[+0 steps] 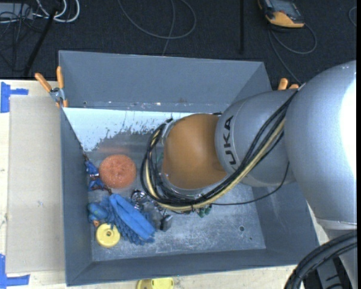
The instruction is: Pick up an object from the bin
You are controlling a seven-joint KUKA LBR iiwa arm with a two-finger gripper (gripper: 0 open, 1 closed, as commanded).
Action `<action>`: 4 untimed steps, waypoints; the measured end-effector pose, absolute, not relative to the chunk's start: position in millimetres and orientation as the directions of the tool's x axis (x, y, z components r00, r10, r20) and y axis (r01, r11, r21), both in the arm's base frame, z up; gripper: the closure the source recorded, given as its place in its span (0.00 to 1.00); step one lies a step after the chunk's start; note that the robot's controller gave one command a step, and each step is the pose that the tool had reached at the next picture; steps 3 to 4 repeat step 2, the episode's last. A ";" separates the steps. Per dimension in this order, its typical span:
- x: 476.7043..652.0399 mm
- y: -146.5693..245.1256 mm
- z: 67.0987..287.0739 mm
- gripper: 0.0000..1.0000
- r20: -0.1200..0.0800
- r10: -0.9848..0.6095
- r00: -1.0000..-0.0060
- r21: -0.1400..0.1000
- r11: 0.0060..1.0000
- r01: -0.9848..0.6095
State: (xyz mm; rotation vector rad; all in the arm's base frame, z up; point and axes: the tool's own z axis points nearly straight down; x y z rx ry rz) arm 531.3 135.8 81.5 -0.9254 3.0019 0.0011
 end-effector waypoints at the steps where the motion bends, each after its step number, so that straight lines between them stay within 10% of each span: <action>1: 531.3 135.9 81.5 1.00 0.000 -0.563 -0.826 0.001 0.826 -0.563; 2: 526.1 157.9 223.4 1.00 -0.002 -0.588 -0.809 0.000 0.809 -0.588; 4: 526.1 157.9 223.4 1.00 -0.002 -0.588 -0.809 0.000 0.809 -0.588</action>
Offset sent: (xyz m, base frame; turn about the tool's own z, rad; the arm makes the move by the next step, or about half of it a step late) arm -0.0059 0.0220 0.1421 -0.0277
